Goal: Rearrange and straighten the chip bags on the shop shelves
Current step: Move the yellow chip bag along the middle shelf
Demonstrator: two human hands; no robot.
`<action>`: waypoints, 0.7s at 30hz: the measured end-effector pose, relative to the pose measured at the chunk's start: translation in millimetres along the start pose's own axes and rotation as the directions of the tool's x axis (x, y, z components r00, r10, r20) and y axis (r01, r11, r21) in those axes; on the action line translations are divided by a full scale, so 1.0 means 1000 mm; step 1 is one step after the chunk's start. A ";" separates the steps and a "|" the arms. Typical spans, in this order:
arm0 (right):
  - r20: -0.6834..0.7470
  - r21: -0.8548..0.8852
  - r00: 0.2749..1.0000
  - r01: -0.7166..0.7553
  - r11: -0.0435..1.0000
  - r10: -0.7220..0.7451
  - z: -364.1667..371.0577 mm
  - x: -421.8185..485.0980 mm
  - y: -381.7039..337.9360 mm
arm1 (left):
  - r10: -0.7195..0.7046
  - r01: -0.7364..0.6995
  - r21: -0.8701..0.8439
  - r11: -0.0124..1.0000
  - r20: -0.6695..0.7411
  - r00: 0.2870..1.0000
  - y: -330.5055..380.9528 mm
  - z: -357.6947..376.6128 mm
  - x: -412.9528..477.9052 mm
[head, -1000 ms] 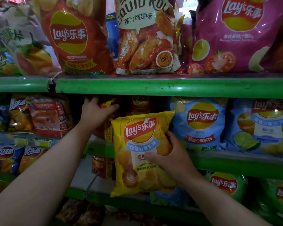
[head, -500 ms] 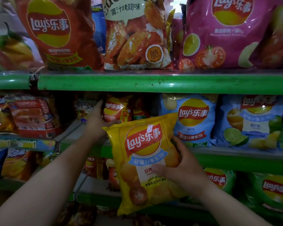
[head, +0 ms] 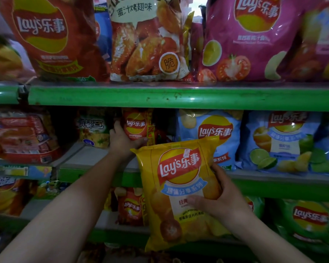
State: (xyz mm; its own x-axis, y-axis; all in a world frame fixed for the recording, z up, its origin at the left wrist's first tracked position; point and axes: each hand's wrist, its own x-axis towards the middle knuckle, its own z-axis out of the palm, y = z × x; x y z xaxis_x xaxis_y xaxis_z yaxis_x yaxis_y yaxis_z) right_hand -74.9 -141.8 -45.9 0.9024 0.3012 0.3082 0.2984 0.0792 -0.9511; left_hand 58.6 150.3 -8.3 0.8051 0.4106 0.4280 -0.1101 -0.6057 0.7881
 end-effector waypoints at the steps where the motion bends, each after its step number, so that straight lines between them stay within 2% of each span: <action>1: -0.001 -0.001 1.000 -0.002 1.000 0.002 0.000 -0.001 0.000 | -0.011 0.012 -0.050 0.999 0.035 0.999 -0.002 -0.005 0.000; 4: -0.008 -0.005 1.000 0.001 1.000 -0.001 -0.001 -0.003 0.001 | -0.022 0.067 -0.261 0.963 0.172 0.985 -0.008 -0.027 -0.008; 6: -0.021 -0.006 1.000 -0.011 1.000 0.011 0.000 -0.003 0.000 | 0.008 0.026 -0.203 0.979 0.164 0.986 -0.010 -0.042 -0.015; 8: -0.046 0.002 0.999 -0.019 1.000 0.019 0.001 -0.003 0.000 | 0.003 0.002 -0.054 0.999 0.095 0.996 -0.007 -0.059 -0.022; 10: -0.078 -0.003 0.997 -0.006 1.000 0.005 0.001 -0.003 -0.002 | 0.022 -0.022 0.025 0.999 0.031 0.999 0.002 -0.075 -0.032; 13: -0.075 -0.049 0.995 0.060 0.997 -0.064 -0.002 -0.004 -0.019 | 0.185 -0.185 0.005 0.983 -0.046 0.982 0.032 -0.100 -0.052; 17: -0.080 -0.088 0.975 0.201 0.976 -0.208 -0.010 -0.006 -0.049 | 0.388 -0.423 -0.125 0.898 -0.231 0.892 0.097 -0.128 -0.065; 19: -0.107 -0.043 0.967 0.229 0.972 -0.233 -0.019 -0.004 -0.061 | 0.441 -0.492 -0.101 0.865 -0.318 0.839 0.131 -0.133 -0.059; 21: -0.126 -0.005 0.964 0.235 0.972 -0.233 -0.028 -0.001 -0.075 | 0.453 -0.493 -0.062 0.868 -0.310 0.836 0.162 -0.134 -0.047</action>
State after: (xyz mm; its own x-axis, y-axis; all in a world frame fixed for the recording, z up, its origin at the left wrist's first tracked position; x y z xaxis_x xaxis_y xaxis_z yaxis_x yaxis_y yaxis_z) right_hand -89.5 -174.2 26.1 0.8395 0.1525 0.5214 0.5033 0.1431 -0.8522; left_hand -75.4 124.3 158.4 0.4425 0.2807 0.8517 -0.5281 -0.6860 0.5004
